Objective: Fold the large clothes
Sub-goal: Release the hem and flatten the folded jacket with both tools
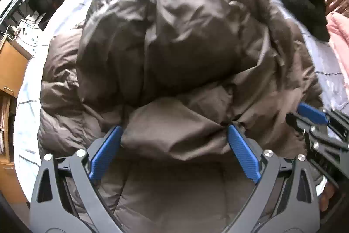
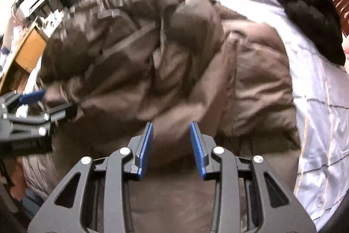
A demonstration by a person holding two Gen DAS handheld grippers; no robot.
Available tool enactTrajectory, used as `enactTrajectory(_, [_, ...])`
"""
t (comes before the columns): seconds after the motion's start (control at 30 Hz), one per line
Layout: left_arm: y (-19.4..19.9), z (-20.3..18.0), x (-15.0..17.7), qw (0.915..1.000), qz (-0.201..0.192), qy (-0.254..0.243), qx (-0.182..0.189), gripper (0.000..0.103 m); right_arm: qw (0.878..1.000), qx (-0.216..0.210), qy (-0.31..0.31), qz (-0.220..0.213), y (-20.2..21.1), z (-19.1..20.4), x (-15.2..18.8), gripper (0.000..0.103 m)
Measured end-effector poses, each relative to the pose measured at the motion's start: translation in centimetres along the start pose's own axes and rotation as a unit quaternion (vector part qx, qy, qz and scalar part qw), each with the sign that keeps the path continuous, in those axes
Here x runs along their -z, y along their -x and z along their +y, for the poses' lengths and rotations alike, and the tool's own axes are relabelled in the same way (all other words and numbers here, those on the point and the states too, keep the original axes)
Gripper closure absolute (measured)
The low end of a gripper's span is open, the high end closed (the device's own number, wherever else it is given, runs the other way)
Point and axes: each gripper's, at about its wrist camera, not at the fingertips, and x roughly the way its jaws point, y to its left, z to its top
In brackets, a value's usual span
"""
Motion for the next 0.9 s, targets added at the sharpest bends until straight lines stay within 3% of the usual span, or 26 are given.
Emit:
enactTrajectory(0.27, [-2.6,0.5,-0.2,0.9994,0.019,0.007,-0.027,0.002,0.999,-0.005,-0.036,0.024,-3.9,-0.9,-0.1,0.060])
enactTrajectory(0.37, [-3.0,0.5,-0.2,0.9993,0.020,0.006,-0.032,0.002,0.999,-0.001,-0.033,0.027,-3.4,-0.7,0.1,0.060])
enactTrajectory(0.53, [-0.8,1.5,-0.2,0.9996,0.012,0.024,-0.007,0.002,0.998,-0.022,-0.049,0.037,-0.7,-0.8,0.1,0.060])
enactTrajectory(0.63, [1.4,2.7,0.1,0.9989,0.014,0.040,0.022,0.003,0.998,-0.036,-0.009,0.054,0.6,0.7,1.6,0.060])
enactTrajectory(0.7, [3.3,4.0,0.3,0.9964,0.003,0.052,0.067,0.003,0.997,-0.045,0.024,0.062,0.5,1.9,3.0,0.060])
enactTrajectory(0.77, [4.6,5.2,-0.1,0.9959,-0.018,0.056,0.069,0.003,0.992,-0.048,0.075,0.090,-0.8,4.4,5.2,0.060])
enactTrajectory(0.83, [5.1,6.6,-0.4,0.9963,-0.033,0.066,0.044,0.003,0.984,-0.004,0.122,0.127,-3.2,6.2,8.0,0.054])
enactTrajectory(0.9, [4.9,8.0,-0.5,0.9950,-0.026,0.088,0.041,0.003,0.980,0.040,0.167,0.103,-4.0,7.7,9.3,0.053])
